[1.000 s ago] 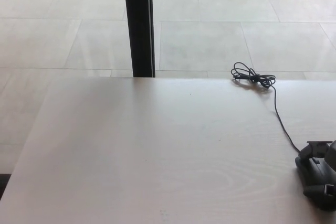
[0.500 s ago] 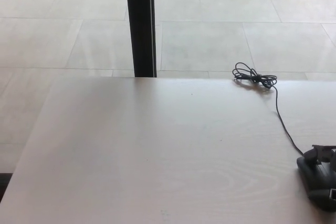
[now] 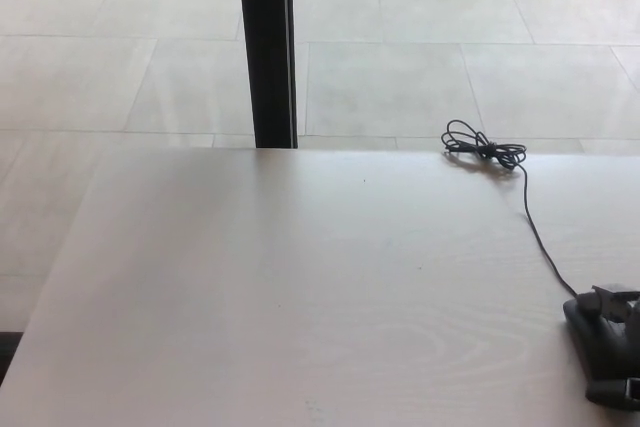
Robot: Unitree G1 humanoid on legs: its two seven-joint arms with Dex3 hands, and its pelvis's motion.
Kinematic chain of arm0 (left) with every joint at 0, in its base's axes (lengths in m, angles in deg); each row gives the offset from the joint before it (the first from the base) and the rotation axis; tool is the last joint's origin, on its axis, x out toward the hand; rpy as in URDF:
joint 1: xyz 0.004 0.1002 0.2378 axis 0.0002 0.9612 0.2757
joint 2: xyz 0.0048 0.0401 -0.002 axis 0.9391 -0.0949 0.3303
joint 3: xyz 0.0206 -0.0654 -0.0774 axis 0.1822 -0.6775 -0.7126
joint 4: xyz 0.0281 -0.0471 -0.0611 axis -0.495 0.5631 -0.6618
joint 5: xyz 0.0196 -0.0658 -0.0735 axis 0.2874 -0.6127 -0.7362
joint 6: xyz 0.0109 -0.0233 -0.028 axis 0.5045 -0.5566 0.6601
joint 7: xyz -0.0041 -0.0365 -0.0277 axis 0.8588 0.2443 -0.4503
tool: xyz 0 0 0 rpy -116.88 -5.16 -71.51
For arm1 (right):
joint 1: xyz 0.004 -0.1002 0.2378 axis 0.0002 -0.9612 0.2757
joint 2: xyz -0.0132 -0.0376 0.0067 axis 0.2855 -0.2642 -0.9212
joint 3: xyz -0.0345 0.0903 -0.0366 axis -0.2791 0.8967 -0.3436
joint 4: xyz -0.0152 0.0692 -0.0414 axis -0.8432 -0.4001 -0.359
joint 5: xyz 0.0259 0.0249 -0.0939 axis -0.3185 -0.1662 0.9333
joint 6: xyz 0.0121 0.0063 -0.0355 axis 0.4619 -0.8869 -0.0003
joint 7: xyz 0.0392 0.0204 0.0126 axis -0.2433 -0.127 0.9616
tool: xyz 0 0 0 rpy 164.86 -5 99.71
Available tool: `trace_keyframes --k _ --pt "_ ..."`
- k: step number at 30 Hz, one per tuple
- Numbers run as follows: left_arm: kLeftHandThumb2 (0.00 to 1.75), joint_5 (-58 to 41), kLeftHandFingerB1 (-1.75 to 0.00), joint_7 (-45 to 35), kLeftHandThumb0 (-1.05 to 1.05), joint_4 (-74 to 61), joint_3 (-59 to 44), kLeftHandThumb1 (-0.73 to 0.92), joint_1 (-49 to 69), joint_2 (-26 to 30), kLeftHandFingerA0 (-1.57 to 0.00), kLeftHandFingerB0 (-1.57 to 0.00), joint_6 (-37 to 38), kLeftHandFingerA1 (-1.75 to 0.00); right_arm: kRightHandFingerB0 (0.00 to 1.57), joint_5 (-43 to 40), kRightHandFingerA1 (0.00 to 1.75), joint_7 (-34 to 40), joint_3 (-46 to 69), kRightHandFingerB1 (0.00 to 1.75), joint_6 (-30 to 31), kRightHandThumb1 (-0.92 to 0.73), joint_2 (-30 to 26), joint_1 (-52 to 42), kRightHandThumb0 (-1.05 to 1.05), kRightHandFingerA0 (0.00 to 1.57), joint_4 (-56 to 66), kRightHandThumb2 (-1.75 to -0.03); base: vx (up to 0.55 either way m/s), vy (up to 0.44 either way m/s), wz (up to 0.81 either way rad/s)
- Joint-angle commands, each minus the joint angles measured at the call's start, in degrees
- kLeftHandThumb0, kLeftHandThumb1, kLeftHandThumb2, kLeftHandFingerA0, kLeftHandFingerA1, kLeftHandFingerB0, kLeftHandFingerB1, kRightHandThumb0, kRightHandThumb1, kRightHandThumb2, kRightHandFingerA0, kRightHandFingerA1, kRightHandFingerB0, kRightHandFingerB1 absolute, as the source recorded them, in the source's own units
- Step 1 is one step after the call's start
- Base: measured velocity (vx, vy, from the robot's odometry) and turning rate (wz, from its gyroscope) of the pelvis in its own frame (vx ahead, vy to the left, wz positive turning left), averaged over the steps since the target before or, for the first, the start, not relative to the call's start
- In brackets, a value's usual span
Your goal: The robot uses its right fingers to click on the left button of the black mouse placed on the table.
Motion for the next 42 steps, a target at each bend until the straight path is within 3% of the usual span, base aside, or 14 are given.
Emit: trace_keyframes --k 1,3,10,11,13,14,27,33,34,35,36,37,38,42 --pt "0.55 -0.86 -0.54 -0.51 -0.5 -0.19 -0.4 0.49 0.19 1.26 -0.9 -0.78 0.6 -1.1 0.49 1.5 0.42 -1.21 -0.89 0.38 0.96 -0.72 -1.58 -1.93 -0.51 0.32 -1.29 -0.61 0.0 0.0 0.0" --pt "0.55 -0.12 -0.54 0.63 -0.5 -0.05 0.13 0.49 0.19 1.23 -0.8 -0.79 0.85 -0.92 0.48 1.38 0.41 -1.51 -0.85 0.37 1.13 -0.72 -1.73 -1.76 -0.51 0.31 -1.51 -0.62 0.0 0.0 0.0" --pt "0.55 -0.17 -0.55 1.31 -0.49 -0.11 0.25 0.49 0.12 1.23 -0.92 -0.8 0.85 -1.03 0.49 1.02 0.42 -0.79 -0.16 0.38 -1.53 -0.73 -3.89 1.18 -0.51 0.34 -3.27 -0.62 0.0 0.0 0.0" --pt "0.85 -0.4 -0.68 1.23 -0.52 -0.18 0.08 0.4 0.15 1.14 -0.96 -0.74 0.75 -1.04 0.5 0.93 0.43 -0.4 0.06 0.39 -2.28 -0.71 -4.28 1.74 -0.5 0.36 -3.38 -0.61 0.0 0.0 0.0" --pt "0.86 0.39 -0.65 1.38 -0.53 -0.13 0.81 0.41 0.4 1.26 -0.95 -0.7 0.92 -1.05 0.51 1.15 0.42 -0.25 0.39 0.39 -2.9 -0.71 -4.94 3.32 -0.52 0.34 -3.18 -0.61 0.0 0.0 0.0" --pt "0.55 -0.66 -0.54 0.75 -0.48 0.07 -0.07 0.5 0.23 1.21 -0.86 -0.8 0.78 -1.07 0.51 0.68 0.43 -0.28 0.73 0.39 -3.46 -0.71 -5.05 4.01 -0.52 0.34 -3.22 -0.61 0.0 0.0 0.0" --pt "0.55 -0.86 -0.55 0.07 -0.53 -0.23 -0.27 0.47 1.77 1.13 -0.99 -0.77 0.55 -1.11 0.49 -8.94 0.44 -10.8 6.4 0.37 -2.83 -0.68 -4.19 12.88 -0.54 0.32 0.36 -0.61 0.0 0.0 0.0" --pt "0.55 -0.37 -0.54 1.34 -0.54 0.08 0.19 0.46 1.84 1.33 -0.91 -0.79 0.52 -0.96 0.48 -16.0 0.42 -15.27 13.73 0.36 0.31 -0.68 -3.44 12.92 -0.54 0.34 6.48 -0.61 0.0 0.0 0.0" --pt "0.84 -0.01 -0.66 1.53 -0.57 0.12 0.52 0.38 1.87 1.37 -0.97 -0.74 0.57 -1.03 0.48 -16.98 0.43 -15.17 15.14 0.37 0.2 -0.68 -3.72 12.97 -0.54 0.35 6.31 -0.61 0.0 0.0 0.0" --pt "0.55 -0.06 -0.55 1.4 -0.53 0.06 0.55 0.46 1.99 1.38 -0.98 -0.82 0.54 -1.07 0.48 -17.72 0.43 -15.58 16.05 0.37 0.16 -0.69 -3.89 12.84 -0.55 0.34 6.37 -0.61 0.0 0.0 0.0" --pt "0.84 -0.12 -0.66 1.37 -0.54 0.08 0.55 0.37 2.13 1.39 -0.98 -0.73 0.59 -1.01 0.47 -18.18 0.42 -16.2 16.8 0.36 0.67 -0.68 -4.11 12.78 -0.57 0.33 6.46 -0.61 0.0 0.0 0.0" --pt "0.84 -0.06 -0.66 1.47 -0.54 0.13 0.65 0.37 2.15 1.42 -0.98 -0.73 0.55 -1.01 0.47 -18.23 0.42 -16.74 17.37 0.36 1.57 -0.68 -4.16 12.73 -0.57 0.33 6.81 -0.61 0.0 0.0 0.0" --pt "0.55 -0.07 -0.53 1.16 -0.54 0.27 0.72 0.47 2.14 1.57 -0.98 -0.78 0.25 -1.18 0.5 -18.22 0.42 -15.6 17.99 0.37 -0.3 -0.68 -4.67 12.4 -0.54 0.37 5.79 -0.61 0.0 0.0 0.0" --pt "0.55 -0.43 -0.54 0.19 -0.53 0.48 0.8 0.47 2.45 1.6 -0.95 -0.79 0.57 -1.2 0.48 -19.32 0.39 -16.33 21.16 0.36 -0.3 -0.69 -6.04 11.49 -0.51 0.36 4.09 -0.6 0.0 0.0 0.0"
